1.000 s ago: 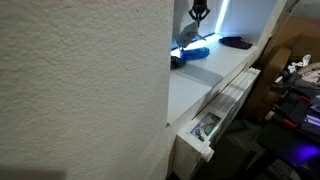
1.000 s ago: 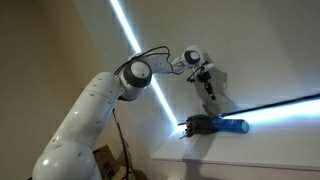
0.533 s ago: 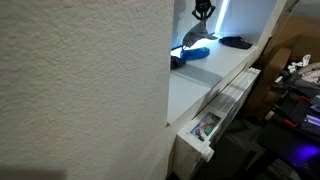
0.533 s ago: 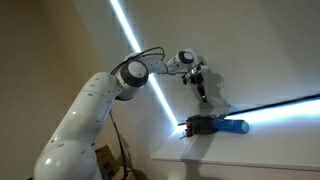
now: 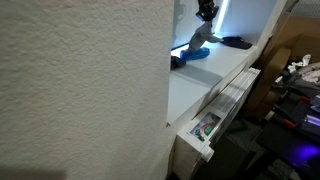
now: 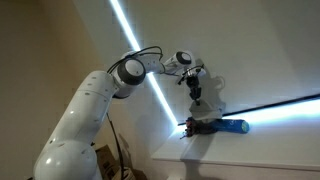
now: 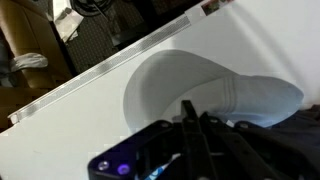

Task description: Move the white hat to the left, put the black hat on top of it, and move the shirt to the right

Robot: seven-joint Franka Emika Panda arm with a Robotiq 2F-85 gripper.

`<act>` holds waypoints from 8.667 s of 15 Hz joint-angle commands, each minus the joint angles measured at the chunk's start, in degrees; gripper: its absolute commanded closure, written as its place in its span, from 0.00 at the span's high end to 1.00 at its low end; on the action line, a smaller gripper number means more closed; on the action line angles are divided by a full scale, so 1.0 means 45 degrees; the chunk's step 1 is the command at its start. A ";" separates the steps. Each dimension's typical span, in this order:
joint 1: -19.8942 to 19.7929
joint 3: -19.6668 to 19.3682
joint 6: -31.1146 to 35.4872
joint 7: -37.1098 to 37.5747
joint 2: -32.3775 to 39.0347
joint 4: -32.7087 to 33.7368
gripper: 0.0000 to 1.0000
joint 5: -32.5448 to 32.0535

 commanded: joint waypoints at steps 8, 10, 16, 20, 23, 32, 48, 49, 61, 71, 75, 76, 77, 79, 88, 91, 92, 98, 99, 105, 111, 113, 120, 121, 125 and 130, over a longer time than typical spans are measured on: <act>0.0000 0.0020 -0.0358 -0.0688 -0.0002 -0.0099 0.11 -0.0072; -0.0347 -0.0039 -0.0018 -0.0204 0.0083 0.0024 0.37 0.0375; -0.2620 -0.1031 0.1449 0.0878 -0.0325 -0.0815 0.80 0.1774; -0.4373 -0.1630 0.2554 0.1071 -0.0686 -0.2073 1.00 0.2899; -0.5369 -0.1923 0.3121 0.1443 -0.0554 -0.2672 1.00 0.3810; -0.4883 -0.3734 0.9882 0.3599 -0.0546 -0.5048 1.00 0.3208; -0.5606 -0.3866 1.4812 1.1380 0.2434 -0.2940 1.00 0.1664; -0.5744 -0.4063 1.5204 1.2056 0.2803 -0.2686 1.00 0.1504; -0.6987 -0.2859 1.4146 1.1541 0.3191 -0.1850 1.00 0.1621; -0.8191 -0.1502 1.2082 0.9712 0.3381 -0.0744 1.00 0.1999; -0.8690 -0.1184 1.1070 0.9268 0.3739 0.0071 1.00 0.2138; -0.8708 -0.1171 1.1066 0.9262 0.3801 0.0156 1.00 0.2140; -0.8471 -0.1414 1.2375 1.0150 0.3589 -0.0496 1.00 0.2280; -0.7645 -0.2065 1.4183 1.1893 0.3425 -0.1472 1.00 0.1984; -0.8431 -0.1403 1.2149 1.0536 0.3873 -0.0190 1.00 0.2107; -0.8833 -0.1135 1.0879 1.0174 0.3920 0.0408 1.00 0.2122; -0.8885 -0.1113 1.0803 1.0136 0.3932 0.0480 1.00 0.2124; -0.8679 -0.1313 1.0796 1.0634 0.3972 0.0504 0.62 0.1949; -0.8663 -0.1316 1.0833 1.0672 0.3960 0.0485 0.54 0.1943; -0.8723 -0.1230 1.0769 1.0653 0.3967 0.0542 0.60 0.2035; -0.8535 -0.1403 1.1564 1.1010 0.3834 0.0151 1.00 0.1999; -0.8223 -0.1557 1.3356 1.1117 0.3579 -0.0699 1.00 0.1915; -0.8147 -0.1504 1.4749 1.0936 0.3983 -0.0607 1.00 0.2033; -0.8170 -0.1505 1.4749 1.0936 0.3982 -0.0592 1.00 0.2033; -0.8149 -0.1834 1.3007 1.1913 0.4236 0.0237 1.00 0.1828; -0.8023 -0.2324 1.0936 1.3382 0.4385 0.0848 1.00 0.1608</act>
